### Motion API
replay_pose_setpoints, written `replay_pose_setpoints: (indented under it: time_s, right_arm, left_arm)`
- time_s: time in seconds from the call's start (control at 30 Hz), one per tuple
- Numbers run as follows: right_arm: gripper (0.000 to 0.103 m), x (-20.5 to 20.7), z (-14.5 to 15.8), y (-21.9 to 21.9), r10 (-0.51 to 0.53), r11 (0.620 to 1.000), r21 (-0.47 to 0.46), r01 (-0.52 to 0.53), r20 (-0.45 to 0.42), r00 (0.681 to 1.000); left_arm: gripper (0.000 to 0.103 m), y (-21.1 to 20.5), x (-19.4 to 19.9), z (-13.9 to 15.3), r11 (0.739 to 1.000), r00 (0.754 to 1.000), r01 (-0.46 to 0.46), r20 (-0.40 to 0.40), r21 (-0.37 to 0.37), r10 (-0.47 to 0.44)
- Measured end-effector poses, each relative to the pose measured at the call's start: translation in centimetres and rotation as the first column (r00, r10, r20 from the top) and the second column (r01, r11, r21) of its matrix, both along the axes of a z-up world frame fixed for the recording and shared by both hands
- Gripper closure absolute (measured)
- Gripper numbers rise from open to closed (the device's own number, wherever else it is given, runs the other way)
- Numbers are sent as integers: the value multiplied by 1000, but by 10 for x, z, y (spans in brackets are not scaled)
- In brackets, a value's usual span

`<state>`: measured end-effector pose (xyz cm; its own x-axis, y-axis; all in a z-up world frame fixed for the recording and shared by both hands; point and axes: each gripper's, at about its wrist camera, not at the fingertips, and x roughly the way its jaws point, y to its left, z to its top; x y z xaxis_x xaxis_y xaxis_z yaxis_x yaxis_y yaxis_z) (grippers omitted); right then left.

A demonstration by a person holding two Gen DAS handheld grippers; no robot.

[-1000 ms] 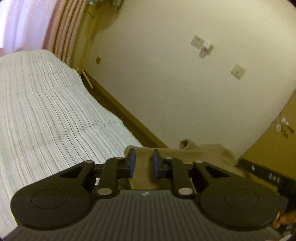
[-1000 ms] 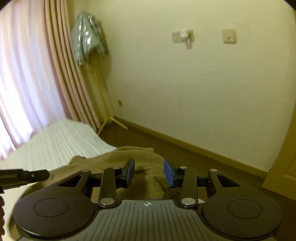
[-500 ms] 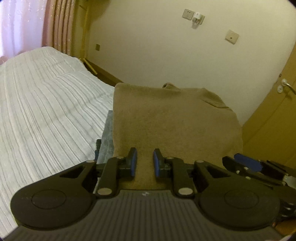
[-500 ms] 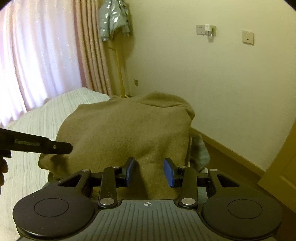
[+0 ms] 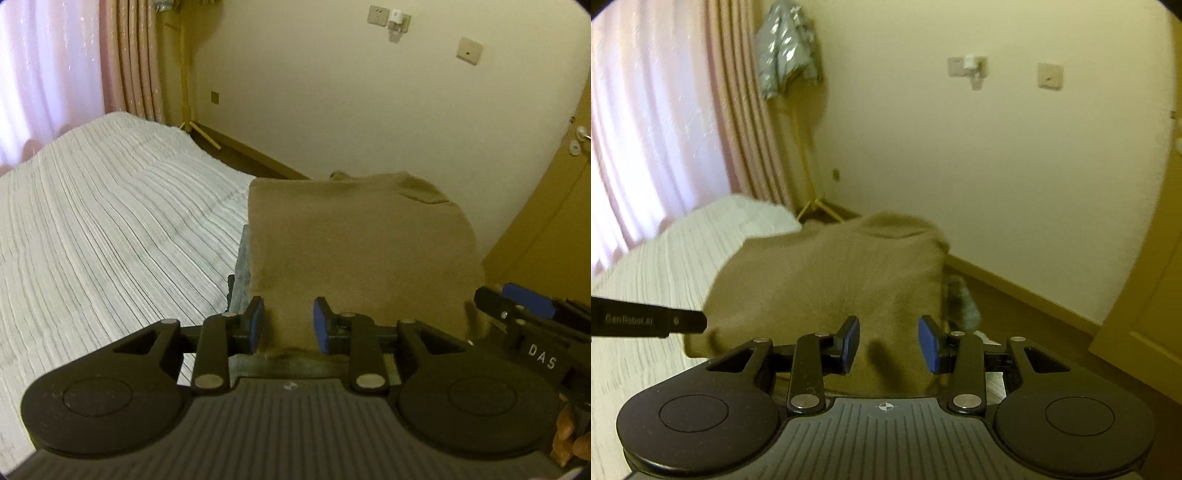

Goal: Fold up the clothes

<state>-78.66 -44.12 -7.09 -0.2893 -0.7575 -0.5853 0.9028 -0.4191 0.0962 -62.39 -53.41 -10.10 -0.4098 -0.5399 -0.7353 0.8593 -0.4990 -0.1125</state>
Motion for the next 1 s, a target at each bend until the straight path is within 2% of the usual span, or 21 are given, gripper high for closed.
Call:
replay_pose_setpoints:
  time_s: [0.03,0.07,0.13,0.2,0.33,0.67,0.8,0.87,1.0]
  right_arm:
    - [61,3,5,8,-16,1000,0,16,4,1000]
    - [43,5,10,15,-31,1000,2,31,11,999]
    - [22,14,19,32,-61,998,-16,61,30,998]
    - [22,23,28,49,-72,997,-36,74,43,996]
    - [22,44,44,77,-91,996,-8,91,67,994]
    - [22,98,75,132,-60,998,32,57,120,991]
    - [22,119,80,152,-57,998,37,53,123,991]
    - [22,127,80,162,-64,997,41,59,131,989]
    - [22,142,78,182,-76,996,63,68,141,987]
  left_arm:
    - [71,7,3,6,1000,1000,0,1,-7,0]
    - [69,13,6,11,1000,1000,0,0,-14,0]
    - [67,26,12,21,1000,1000,-1,-2,-23,1]
    - [63,40,20,31,1000,1000,3,-7,-31,-3]
    - [60,67,38,48,999,1000,7,-21,-44,-8]
    - [52,133,85,71,999,999,-28,-26,-44,27]
    - [51,162,100,77,998,999,-26,-20,-58,25]
    - [45,175,106,78,997,1000,-23,-16,-68,22]
    - [45,198,120,75,998,1000,-25,-10,-65,24]
